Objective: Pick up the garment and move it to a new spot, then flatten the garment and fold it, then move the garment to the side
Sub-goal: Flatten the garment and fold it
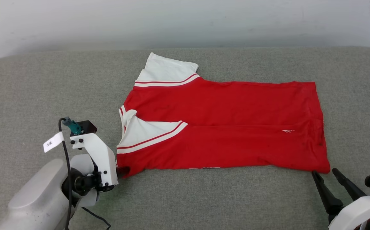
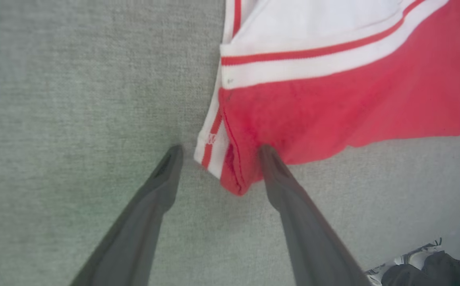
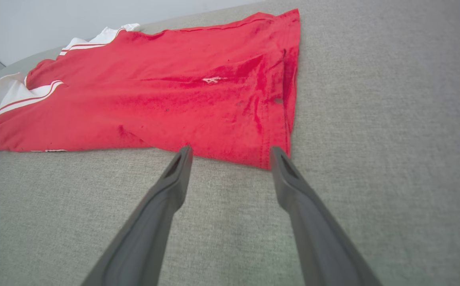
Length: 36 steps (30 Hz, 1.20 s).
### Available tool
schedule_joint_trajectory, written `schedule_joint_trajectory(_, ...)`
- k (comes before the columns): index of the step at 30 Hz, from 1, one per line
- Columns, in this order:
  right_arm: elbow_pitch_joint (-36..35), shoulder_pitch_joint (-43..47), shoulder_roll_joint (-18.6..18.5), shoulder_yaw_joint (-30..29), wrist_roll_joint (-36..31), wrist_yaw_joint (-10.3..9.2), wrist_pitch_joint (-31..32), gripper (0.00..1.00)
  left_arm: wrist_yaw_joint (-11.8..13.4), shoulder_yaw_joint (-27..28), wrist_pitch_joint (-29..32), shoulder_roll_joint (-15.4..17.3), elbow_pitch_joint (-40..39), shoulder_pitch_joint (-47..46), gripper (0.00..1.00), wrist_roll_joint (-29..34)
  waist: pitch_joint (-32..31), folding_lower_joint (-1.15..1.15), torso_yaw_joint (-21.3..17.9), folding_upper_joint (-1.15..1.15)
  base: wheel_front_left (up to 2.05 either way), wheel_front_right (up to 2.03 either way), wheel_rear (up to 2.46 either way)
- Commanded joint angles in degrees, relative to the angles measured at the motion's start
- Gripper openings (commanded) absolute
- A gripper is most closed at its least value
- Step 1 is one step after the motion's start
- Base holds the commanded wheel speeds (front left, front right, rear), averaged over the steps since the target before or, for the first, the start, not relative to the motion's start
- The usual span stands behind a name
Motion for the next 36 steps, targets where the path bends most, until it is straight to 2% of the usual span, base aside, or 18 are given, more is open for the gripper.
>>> schedule_joint_trajectory(1,-0.2,-1.0,0.3,0.3,0.3,-0.05,0.0,1.00,-0.4,-0.2,0.4,-0.3,1.0,-0.2,1.00,-0.4,0.4,0.00,-0.2,0.00,0.00,0.00,0.00)
schedule_joint_trajectory(4,-0.2,-1.4,0.3,0.4,0.4,-0.05,-0.1,1.00,-0.6,0.0,0.0,-0.5,1.6,-0.4,1.00,-0.3,0.6,0.00,-0.4,0.00,0.00,0.00,0.00)
schedule_joint_trajectory(5,-0.2,-1.5,0.2,0.5,0.4,-0.05,-0.1,1.00,-1.1,0.1,-0.4,-0.7,2.3,-0.5,0.49,-0.3,0.8,0.00,-0.5,0.00,0.00,0.00,0.00)
schedule_joint_trajectory(7,-0.1,-1.4,0.3,0.2,0.6,-0.05,0.0,1.00,-1.6,0.1,-1.0,-0.8,2.8,-0.7,0.00,-0.2,1.0,0.00,-0.6,0.00,0.00,0.00,0.00)
schedule_joint_trajectory(8,-0.3,-1.2,0.2,-0.3,1.1,-0.05,0.7,1.00,-3.1,0.0,-1.5,-0.6,3.1,-1.0,0.00,-0.1,1.1,0.00,-0.6,0.00,0.00,0.00,0.00)
schedule_joint_trajectory(12,-2.2,-1.2,0.1,-1.4,2.5,-0.05,3.4,1.00,-4.0,-0.2,-1.2,-0.5,3.3,-1.6,0.00,0.1,1.3,0.00,-0.3,0.00,0.00,0.00,0.00)
schedule_joint_trajectory(17,-5.0,-1.6,-0.4,-3.7,3.6,-0.05,8.7,1.00,-4.3,-0.4,-1.2,-0.8,3.1,-2.2,0.00,0.3,1.5,0.00,0.1,0.00,0.00,0.00,0.00)
schedule_joint_trajectory(20,-6.2,-2.5,0.2,-6.1,4.2,-0.05,14.2,1.00,-4.3,-0.7,-1.4,-1.2,3.1,-2.6,0.00,0.6,1.7,0.00,0.3,0.00,0.00,0.00,0.00)
schedule_joint_trajectory(27,-5.2,-6.1,1.8,-10.5,-0.1,-0.04,27.0,1.00,-4.7,-1.1,-2.3,-2.4,3.2,-4.0,0.00,1.4,2.6,0.00,1.3,0.00,0.00,0.00,0.00)
schedule_joint_trajectory(36,-2.6,-8.9,3.7,-13.6,-5.7,-0.04,34.1,1.00,-5.5,-2.0,-2.9,-4.6,4.6,-5.4,0.00,2.1,4.1,0.00,3.0,0.00,0.00,0.00,0.00)
